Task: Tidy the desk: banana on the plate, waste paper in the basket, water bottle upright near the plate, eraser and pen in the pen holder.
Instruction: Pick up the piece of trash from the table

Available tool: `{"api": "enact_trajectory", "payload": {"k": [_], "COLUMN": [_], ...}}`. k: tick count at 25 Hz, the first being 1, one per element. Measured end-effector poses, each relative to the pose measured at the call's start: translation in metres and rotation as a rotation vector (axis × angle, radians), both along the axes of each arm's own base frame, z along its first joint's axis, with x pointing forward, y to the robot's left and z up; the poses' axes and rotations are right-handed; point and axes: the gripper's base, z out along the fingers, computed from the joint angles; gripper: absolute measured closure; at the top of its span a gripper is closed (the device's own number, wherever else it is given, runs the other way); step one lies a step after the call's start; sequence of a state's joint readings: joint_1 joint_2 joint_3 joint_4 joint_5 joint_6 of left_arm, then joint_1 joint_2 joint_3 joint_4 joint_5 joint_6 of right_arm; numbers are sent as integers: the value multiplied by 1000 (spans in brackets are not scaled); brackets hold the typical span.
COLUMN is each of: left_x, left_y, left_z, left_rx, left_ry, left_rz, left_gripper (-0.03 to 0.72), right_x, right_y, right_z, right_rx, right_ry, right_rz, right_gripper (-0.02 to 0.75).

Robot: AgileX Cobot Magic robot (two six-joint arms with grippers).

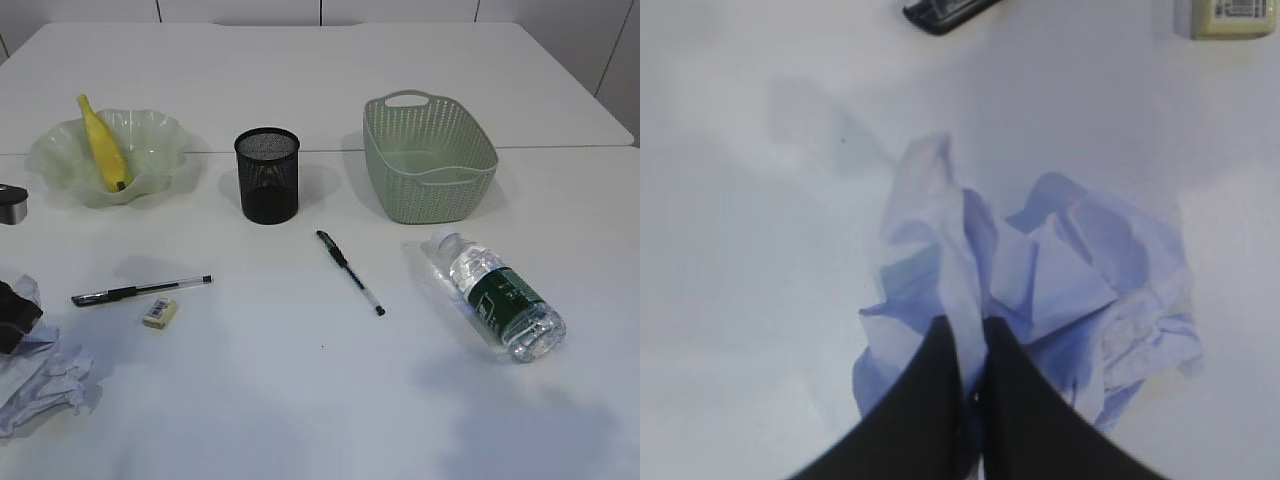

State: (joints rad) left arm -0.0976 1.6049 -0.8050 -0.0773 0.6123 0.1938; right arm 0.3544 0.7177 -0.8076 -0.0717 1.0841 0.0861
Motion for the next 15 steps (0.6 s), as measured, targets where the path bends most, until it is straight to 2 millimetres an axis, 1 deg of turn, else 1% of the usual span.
{"api": "enact_trajectory", "payload": {"k": [10,15], "left_x": [1,1], "left_y": [-1,-1], "left_z": [0,11], "left_rx": [-20,-27], "left_ry": [-14,-61], "left_rz": [17,20], "left_gripper": [683,684], "right_x": [0,0], "right_y": [0,0], "right_z": [0,0], "right_rx": [0,1], "right_ry": [0,-2], "right_rz": [0,0], "right_gripper": [237,237]}}
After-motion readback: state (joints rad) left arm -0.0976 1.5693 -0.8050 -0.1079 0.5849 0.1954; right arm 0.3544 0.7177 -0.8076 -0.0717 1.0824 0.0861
